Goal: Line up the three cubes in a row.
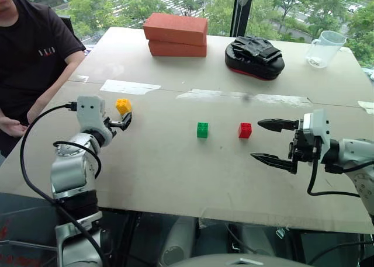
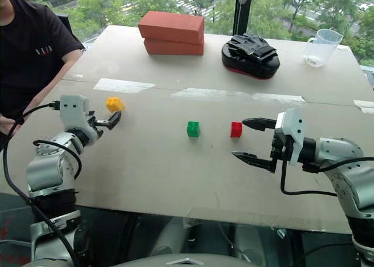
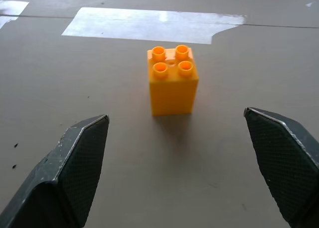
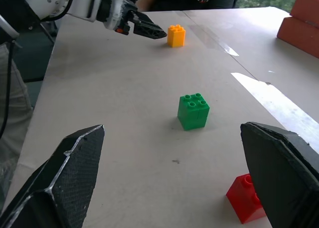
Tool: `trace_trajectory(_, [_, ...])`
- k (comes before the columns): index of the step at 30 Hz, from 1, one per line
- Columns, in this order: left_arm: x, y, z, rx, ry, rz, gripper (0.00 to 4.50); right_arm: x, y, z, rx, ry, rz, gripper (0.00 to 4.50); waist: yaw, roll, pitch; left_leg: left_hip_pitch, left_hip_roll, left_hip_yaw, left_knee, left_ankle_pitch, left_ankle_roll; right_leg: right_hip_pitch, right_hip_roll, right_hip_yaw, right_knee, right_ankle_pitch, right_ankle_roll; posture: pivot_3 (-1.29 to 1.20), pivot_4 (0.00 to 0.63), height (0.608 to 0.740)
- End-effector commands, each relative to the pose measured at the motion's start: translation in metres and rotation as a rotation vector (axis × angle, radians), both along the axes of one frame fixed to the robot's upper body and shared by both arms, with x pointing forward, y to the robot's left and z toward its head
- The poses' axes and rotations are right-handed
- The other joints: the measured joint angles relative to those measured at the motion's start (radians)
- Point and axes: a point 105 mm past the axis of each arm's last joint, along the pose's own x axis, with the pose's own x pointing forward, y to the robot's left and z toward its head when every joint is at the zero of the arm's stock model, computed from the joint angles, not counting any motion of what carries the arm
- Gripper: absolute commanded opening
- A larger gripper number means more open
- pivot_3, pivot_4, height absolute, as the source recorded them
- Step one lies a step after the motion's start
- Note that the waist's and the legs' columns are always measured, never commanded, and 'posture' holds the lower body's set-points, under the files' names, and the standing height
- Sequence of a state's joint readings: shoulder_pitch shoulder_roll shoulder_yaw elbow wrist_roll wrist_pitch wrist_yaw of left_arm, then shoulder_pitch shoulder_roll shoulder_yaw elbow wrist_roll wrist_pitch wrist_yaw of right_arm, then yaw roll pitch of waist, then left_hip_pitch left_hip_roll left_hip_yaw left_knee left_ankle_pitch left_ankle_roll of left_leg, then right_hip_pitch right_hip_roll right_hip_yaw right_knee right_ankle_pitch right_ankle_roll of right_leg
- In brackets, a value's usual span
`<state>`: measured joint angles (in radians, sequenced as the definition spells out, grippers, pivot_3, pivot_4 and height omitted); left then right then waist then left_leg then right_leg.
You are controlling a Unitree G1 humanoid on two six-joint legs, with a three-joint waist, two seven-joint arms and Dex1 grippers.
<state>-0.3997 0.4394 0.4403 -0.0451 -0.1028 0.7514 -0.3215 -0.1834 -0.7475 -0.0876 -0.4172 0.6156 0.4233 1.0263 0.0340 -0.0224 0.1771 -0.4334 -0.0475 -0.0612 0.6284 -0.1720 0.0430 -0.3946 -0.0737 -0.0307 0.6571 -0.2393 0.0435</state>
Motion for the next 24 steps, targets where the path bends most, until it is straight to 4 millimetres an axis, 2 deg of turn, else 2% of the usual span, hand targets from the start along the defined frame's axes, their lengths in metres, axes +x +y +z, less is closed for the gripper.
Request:
trace_trajectory(1, [0.007,0.009,0.015,0.014,-0.044,0.053,4.45,-0.001,0.001,0.011,-0.005,-0.049,0.024,4.5,0.001,0.0,0.0,0.0,0.0,0.0,0.0,0.0,0.0,0.0,0.0,0.0,0.0,0.0,0.0,0.0,0.15,0.74])
trace_trajectory(9, [0.037,0.011,0.002,0.041,-0.019,-0.026,4.45,-0.005,-0.001,0.011,-0.019,-0.053,0.002,4.5,0.004,0.0,0.0,0.001,0.0,0.001,0.0,0.0,-0.001,-0.001,0.0,0.002,0.0,0.0,0.0,0.0,0.15,0.74])
trace_trajectory(12, [0.049,0.009,0.002,0.067,-0.033,-0.08,3.66,-0.007,-0.002,0.012,-0.019,-0.056,-0.015,4.5,0.005,0.0,0.0,0.0,0.0,0.001,0.0,-0.001,-0.001,-0.001,0.0,0.001,0.0,0.0,0.0,0.0,0.15,0.74])
trace_trajectory(17, [0.063,0.001,0.004,0.079,-0.048,-0.173,1.23,-0.009,-0.004,0.013,-0.023,-0.059,-0.039,4.5,0.005,0.0,0.0,0.0,0.0,0.002,0.0,-0.001,-0.001,-0.001,-0.001,0.002,-0.001,0.0,0.0,0.0,0.15,0.74])
trace_trajectory(22, [0.067,0.001,0.007,0.089,-0.068,-0.197,1.26,-0.012,-0.005,0.013,-0.02,-0.06,-0.063,4.5,0.001,0.0,0.0,-0.001,0.0,0.002,-0.001,-0.001,-0.001,-0.001,-0.001,0.002,-0.001,0.0,0.0,0.0,0.15,0.74])
trace_trajectory(24, [0.067,-0.007,0.013,0.077,-0.105,-0.251,1.26,-0.013,-0.005,0.012,-0.019,-0.059,-0.068,4.5,0.001,0.0,0.0,-0.001,0.0,0.002,-0.001,-0.001,-0.001,-0.001,-0.001,0.002,-0.001,0.0,0.0,0.0,0.15,0.74])
